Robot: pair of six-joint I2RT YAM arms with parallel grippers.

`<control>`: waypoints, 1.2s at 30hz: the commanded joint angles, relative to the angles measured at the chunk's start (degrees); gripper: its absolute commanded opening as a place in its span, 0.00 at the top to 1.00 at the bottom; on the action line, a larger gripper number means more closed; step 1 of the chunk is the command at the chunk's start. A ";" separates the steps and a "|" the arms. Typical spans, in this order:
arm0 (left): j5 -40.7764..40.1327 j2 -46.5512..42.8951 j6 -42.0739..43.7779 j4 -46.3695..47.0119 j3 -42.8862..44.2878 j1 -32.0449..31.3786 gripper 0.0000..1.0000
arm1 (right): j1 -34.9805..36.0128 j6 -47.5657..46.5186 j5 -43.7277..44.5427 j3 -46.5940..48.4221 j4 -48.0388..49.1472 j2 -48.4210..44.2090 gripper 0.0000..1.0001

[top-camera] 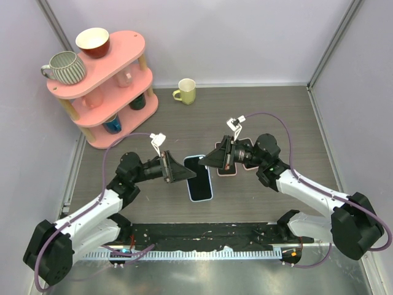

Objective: Put the phone into the phone case

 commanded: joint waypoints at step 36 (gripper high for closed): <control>-3.02 -5.91 11.74 -20.96 9.99 2.63 0.44 | 1.05 9.28 -4.84 -2.64 13.02 -3.18 0.99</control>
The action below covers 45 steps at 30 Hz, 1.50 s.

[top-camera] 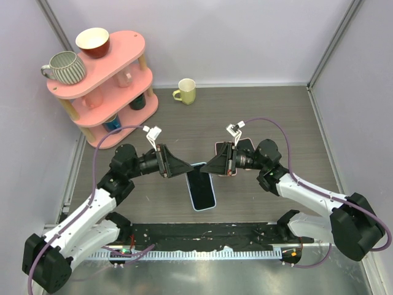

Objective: Put the phone into the phone case

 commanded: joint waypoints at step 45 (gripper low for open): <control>0.84 0.61 -9.53 16.24 -8.65 1.17 0.43 | -0.87 10.74 6.91 1.16 19.29 1.74 0.99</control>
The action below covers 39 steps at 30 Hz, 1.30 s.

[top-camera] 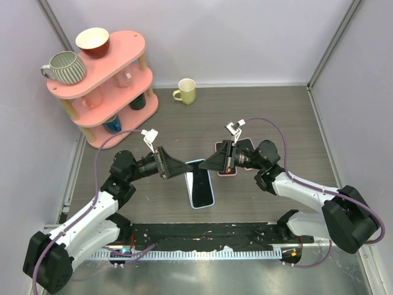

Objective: Put the phone into the phone case

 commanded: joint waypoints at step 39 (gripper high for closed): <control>-8.40 6.88 -5.03 0.93 0.10 0.14 1.00 | -0.31 -6.94 8.04 0.43 -12.05 -2.46 0.52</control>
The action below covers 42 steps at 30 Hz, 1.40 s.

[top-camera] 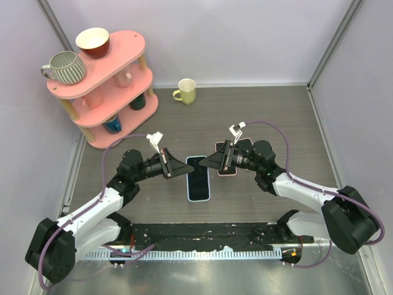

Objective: Put the phone into the phone case

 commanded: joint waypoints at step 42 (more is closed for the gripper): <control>-33.90 -5.49 32.63 -58.95 27.14 3.30 0.03 | -0.39 -17.35 8.27 20.06 -23.82 15.74 0.99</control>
